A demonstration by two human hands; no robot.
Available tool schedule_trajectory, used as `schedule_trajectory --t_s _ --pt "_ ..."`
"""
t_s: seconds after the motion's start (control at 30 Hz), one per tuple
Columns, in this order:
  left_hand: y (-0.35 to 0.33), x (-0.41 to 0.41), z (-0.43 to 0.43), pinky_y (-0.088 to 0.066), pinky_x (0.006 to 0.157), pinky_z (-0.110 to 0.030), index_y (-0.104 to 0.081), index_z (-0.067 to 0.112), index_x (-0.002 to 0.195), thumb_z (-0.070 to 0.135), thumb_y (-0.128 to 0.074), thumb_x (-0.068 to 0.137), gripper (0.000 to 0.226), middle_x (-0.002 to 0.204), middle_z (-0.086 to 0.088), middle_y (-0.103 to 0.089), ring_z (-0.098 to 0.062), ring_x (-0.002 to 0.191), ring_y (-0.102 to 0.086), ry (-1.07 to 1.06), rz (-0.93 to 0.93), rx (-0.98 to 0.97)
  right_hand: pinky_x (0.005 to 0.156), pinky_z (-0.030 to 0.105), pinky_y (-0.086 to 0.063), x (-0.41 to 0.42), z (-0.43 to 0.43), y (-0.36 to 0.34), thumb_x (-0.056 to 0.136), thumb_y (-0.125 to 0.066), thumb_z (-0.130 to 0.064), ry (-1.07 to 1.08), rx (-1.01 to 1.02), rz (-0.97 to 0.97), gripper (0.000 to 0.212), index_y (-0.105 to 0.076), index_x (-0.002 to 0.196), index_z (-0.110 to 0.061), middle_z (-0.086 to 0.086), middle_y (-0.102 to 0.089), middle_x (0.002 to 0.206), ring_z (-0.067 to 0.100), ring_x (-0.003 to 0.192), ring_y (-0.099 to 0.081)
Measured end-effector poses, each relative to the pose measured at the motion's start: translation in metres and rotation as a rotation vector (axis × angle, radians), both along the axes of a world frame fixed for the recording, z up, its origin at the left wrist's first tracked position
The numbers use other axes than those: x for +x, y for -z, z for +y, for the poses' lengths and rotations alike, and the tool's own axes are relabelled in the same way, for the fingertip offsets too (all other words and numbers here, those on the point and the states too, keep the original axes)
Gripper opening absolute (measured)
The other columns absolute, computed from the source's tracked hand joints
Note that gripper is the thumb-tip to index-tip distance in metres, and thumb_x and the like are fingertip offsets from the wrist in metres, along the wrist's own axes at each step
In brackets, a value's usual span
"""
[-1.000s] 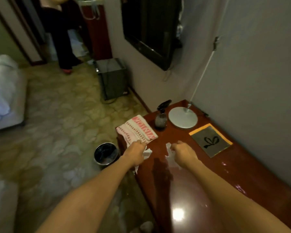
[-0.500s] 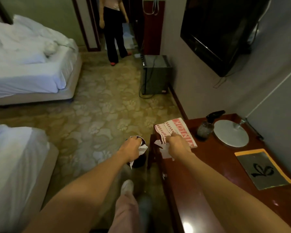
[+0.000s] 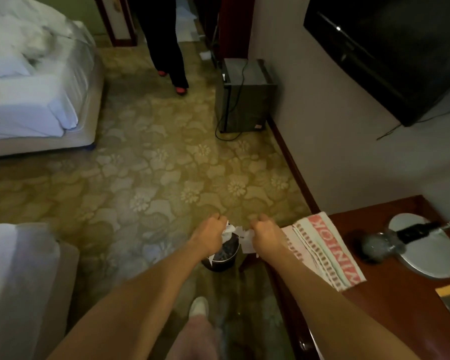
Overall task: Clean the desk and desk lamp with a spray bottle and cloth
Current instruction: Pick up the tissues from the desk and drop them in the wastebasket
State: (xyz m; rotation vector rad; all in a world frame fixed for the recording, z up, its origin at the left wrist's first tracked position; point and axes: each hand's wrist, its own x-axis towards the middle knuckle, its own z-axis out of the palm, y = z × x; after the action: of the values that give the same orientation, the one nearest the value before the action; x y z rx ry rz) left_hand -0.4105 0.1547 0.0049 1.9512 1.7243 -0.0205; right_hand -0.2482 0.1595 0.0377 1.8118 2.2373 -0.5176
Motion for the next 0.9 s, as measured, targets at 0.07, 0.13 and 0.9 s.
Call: schedule_trajectory --t_s 0.07,0.13,0.9 --pt "0.017 -0.01 0.026 -0.048 0.08 -0.036 -0.051 0.004 0.11 -0.009 -0.058 0.078 0.036 0.117 -0.014 -0.051 -0.029 0.103 -0.053 0.012 -0.005 -0.03 0.096 0.033 -0.043 -0.019 0.02 0.014 0.092 -0.049 -0.005 0.011 -0.033 -0.004 0.033 -0.056 0.124 -0.007 0.012 -0.047 0.132 0.028 0.122 -0.045" --pt "0.037 -0.019 0.049 -0.046 0.08 -0.036 -0.051 0.004 0.111 -0.009 -0.057 0.079 0.035 0.118 -0.013 -0.05 -0.03 0.105 -0.053 0.009 -0.022 -0.054 0.096 0.033 -0.043 -0.036 0.039 0.032 0.092 -0.048 -0.004 0.006 -0.047 -0.002 0.032 -0.054 0.124 -0.006 0.012 -0.048 0.131 0.027 0.124 -0.043" --pt "0.513 -0.019 0.151 -0.041 0.096 -0.037 -0.035 0.004 0.139 0.014 -0.054 0.089 0.054 0.134 -0.017 -0.044 -0.031 0.118 -0.048 -0.148 -0.145 -0.194 0.101 0.036 -0.041 -0.078 0.149 0.518 0.092 -0.051 -0.015 0.24 -0.189 0.046 0.033 -0.048 0.124 -0.007 0.015 -0.045 0.13 0.03 0.119 -0.047"
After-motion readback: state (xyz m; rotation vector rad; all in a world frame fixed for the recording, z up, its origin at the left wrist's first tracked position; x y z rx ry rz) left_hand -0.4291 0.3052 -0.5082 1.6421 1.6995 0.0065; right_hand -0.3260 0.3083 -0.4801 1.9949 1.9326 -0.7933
